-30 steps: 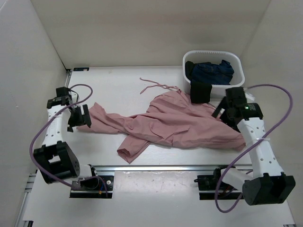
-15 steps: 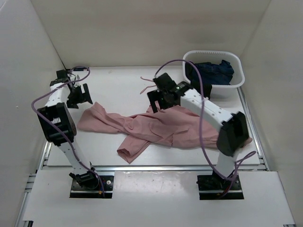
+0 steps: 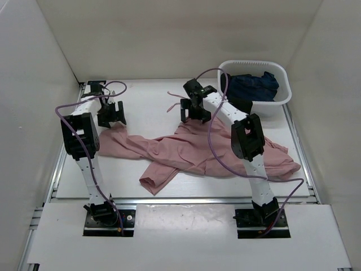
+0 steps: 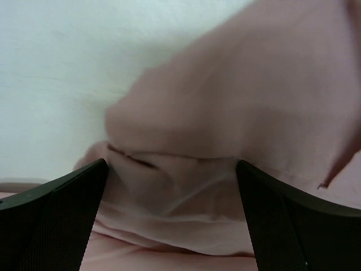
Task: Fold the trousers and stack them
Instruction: Flatten the trousers out
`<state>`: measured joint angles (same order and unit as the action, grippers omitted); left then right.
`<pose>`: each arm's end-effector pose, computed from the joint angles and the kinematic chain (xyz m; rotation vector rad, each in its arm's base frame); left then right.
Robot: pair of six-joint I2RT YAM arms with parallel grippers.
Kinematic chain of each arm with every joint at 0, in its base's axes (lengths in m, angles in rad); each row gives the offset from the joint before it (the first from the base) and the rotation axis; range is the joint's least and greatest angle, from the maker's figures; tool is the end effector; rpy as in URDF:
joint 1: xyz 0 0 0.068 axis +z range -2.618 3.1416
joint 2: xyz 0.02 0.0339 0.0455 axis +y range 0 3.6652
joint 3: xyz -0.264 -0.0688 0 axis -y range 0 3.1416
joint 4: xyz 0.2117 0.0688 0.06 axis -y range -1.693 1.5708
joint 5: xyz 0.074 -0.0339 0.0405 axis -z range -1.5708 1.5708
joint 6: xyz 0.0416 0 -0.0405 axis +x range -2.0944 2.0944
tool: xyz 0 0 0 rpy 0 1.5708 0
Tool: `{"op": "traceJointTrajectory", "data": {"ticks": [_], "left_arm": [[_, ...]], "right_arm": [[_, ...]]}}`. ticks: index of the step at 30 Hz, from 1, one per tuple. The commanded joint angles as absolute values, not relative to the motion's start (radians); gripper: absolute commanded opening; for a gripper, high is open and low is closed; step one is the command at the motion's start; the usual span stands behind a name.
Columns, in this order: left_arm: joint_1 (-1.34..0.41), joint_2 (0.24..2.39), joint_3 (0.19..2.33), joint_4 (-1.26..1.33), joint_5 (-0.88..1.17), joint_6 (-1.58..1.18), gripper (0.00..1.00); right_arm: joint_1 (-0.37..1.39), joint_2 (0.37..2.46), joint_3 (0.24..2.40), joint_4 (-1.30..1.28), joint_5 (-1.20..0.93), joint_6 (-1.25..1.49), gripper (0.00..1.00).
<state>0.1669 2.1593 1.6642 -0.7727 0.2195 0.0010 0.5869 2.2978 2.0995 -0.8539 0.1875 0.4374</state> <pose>0.4113 0.0601 0.1759 -0.1857 2.8038 -0.2725 0.3971 0.2548 0.2281 -0.1294 2.5951 0.1248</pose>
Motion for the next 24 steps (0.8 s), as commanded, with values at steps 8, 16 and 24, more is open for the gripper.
{"op": "traceJointTrajectory", "data": {"ticks": [8,16,24], "left_arm": [[0.155,2.134,1.526,-0.741,0.245,0.000,0.14],[0.155,1.766,1.378,-0.775,0.143,0.000,0.14],[0.173,1.309,1.416,-1.064,0.101,0.000,0.14]], "right_arm": [[0.555,2.439,2.170,-0.896,-0.058,0.491,0.62],[0.534,2.361,2.257,-0.615,-0.377,0.555,0.00],[0.477,1.821,1.759,0.059,-0.008,0.782,0.00]]}}
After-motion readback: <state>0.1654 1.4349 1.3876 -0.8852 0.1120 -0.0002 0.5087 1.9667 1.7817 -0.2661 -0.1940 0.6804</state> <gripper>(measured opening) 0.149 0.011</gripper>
